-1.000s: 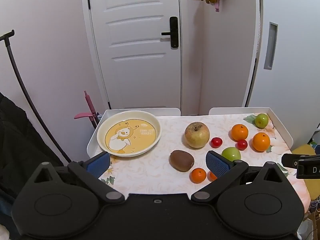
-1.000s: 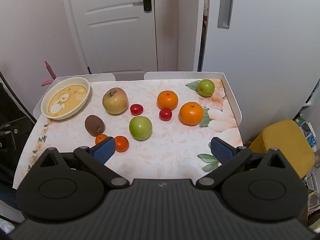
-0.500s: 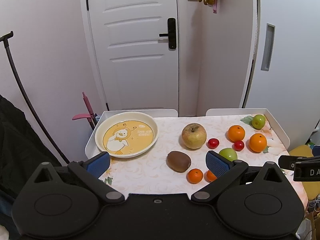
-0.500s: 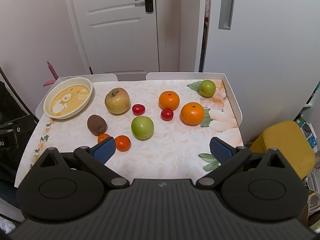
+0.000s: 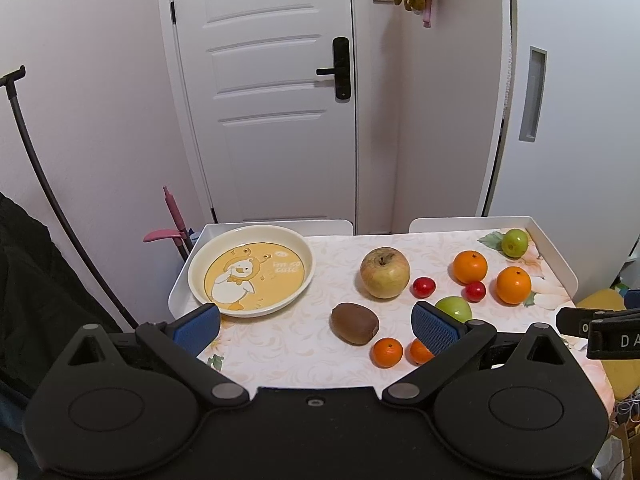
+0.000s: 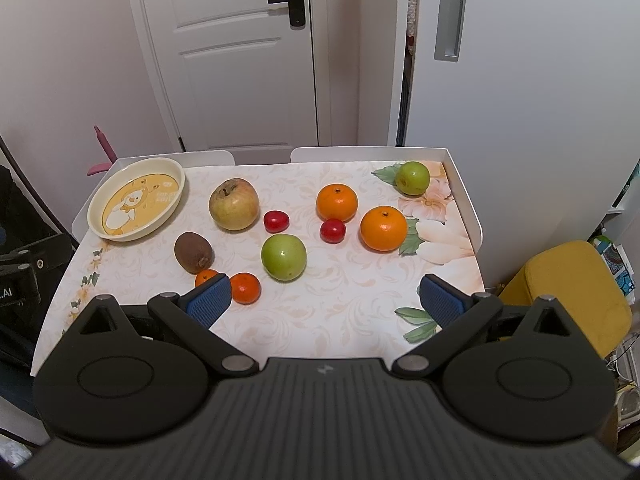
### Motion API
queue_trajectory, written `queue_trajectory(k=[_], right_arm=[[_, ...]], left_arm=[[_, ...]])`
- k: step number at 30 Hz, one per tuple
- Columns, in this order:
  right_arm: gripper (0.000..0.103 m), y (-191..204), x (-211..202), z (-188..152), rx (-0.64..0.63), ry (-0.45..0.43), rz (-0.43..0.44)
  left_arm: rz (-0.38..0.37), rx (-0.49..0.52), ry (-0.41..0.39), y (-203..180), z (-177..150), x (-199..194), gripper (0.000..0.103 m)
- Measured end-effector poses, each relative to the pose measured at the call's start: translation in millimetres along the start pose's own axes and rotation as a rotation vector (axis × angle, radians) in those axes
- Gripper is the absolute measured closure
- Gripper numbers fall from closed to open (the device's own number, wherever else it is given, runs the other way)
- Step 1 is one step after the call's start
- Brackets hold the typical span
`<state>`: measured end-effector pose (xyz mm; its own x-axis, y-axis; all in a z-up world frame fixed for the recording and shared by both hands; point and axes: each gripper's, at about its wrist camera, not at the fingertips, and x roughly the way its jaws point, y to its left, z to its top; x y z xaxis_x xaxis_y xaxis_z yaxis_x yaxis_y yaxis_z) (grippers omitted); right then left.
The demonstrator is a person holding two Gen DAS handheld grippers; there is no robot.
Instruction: Organize fruits
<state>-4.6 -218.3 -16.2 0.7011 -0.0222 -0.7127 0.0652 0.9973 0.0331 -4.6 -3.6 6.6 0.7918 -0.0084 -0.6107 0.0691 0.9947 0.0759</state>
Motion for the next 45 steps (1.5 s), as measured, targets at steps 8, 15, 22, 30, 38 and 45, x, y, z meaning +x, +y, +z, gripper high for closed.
queue_trajectory(k=[8, 15, 22, 30, 38, 45], right_arm=[[0.0, 0.3, 0.7, -0.1, 0.002, 0.0, 0.002], [0.0, -0.8, 1.8, -0.4, 0.003, 0.001, 0.003], [0.0, 0.1, 2.7, 0.6, 0.004, 0.003, 0.002], [0.0, -0.4, 4.2, 1.5, 0.005, 0.004, 0.003], [0.0, -0.1, 5.7, 1.7, 0.005, 0.007, 0.004], [0.0, -0.5, 8.1, 1.8, 0.008, 0.009, 0.004]], left_arm=[[0.001, -0.002, 0.001, -2.0, 0.4, 0.9, 0.0], [0.001, -0.002, 0.0, -2.0, -0.3, 0.7, 0.0], [0.0, -0.002, 0.0, -2.2, -0.4, 0.7, 0.0], [-0.002, -0.003, 0.001, -1.0, -0.3, 1.2, 0.0], [-0.001, -0.005, 0.002, -0.3, 0.0, 2.0, 0.0], [0.003, -0.007, 0.01, -0.7, 0.6, 6.8, 0.0]])
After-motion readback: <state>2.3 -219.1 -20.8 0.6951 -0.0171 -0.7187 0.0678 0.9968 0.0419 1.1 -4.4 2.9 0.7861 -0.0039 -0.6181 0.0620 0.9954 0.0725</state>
